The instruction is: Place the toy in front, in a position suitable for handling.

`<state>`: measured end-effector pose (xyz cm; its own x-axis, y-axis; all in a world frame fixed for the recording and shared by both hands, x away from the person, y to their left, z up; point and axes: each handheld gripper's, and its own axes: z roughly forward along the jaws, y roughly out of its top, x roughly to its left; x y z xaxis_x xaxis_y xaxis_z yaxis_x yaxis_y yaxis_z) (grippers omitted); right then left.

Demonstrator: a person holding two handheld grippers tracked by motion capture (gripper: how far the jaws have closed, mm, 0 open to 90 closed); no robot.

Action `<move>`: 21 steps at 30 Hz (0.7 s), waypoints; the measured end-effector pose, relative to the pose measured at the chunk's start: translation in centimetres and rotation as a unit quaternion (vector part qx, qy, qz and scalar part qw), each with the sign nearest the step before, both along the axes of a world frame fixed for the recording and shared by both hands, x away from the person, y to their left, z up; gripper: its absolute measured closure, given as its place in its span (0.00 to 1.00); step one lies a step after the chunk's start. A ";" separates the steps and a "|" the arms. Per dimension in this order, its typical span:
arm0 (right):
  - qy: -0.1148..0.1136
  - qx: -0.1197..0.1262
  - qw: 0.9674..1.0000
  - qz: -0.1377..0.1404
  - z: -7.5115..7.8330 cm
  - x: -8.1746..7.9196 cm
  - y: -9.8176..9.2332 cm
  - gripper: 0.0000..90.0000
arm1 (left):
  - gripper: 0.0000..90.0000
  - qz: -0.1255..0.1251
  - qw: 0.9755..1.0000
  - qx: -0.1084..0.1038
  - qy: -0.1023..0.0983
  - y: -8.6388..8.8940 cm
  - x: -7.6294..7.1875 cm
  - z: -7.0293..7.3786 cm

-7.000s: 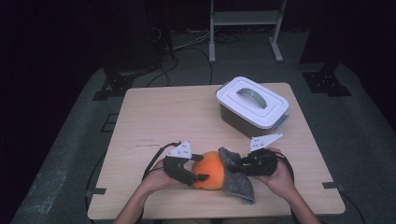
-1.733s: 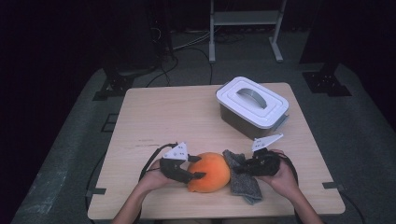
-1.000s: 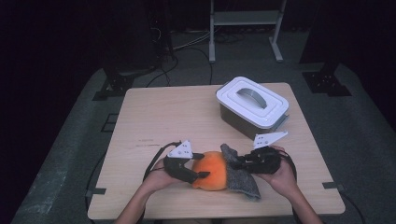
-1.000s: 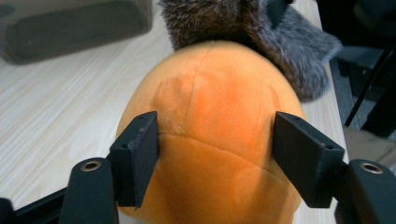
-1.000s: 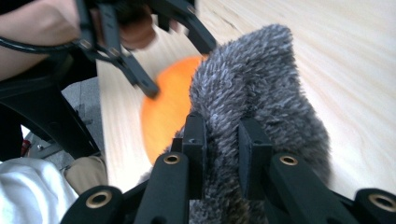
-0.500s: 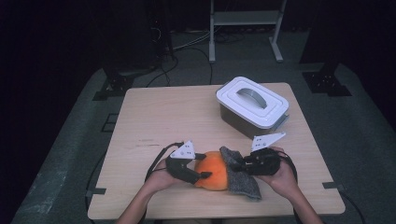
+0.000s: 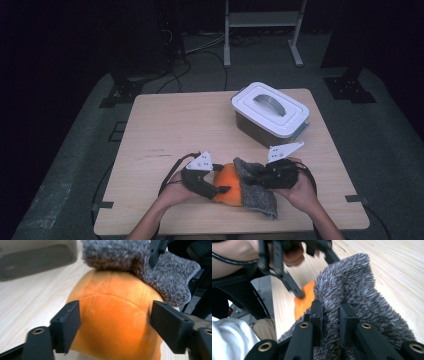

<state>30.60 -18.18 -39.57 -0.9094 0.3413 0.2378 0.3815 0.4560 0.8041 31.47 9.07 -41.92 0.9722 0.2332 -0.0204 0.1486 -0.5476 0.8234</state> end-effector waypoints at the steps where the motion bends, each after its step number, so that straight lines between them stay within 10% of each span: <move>1: -0.003 0.014 1.000 0.006 0.2 -0.2 0.2 0.83 | 0.32 -0.004 1.000 0.000 -0.002 -0.1 -0.1 0.0; 12: -0.003 0.000 1.000 -0.015 0.3 0.3 -0.4 0.83 | 0.32 -0.020 1.000 0.010 -0.004 0.0 -0.4 -0.3; 17: 0.026 -0.015 0.999 0.033 -0.3 0.1 0.1 0.84 | 0.15 -0.009 1.000 0.003 0.020 -0.2 0.0 -0.5; 21: 0.009 -0.024 0.999 0.043 0.2 -0.6 1.1 0.83 | 0.21 -0.012 1.000 0.006 0.020 -0.6 -0.3 -0.9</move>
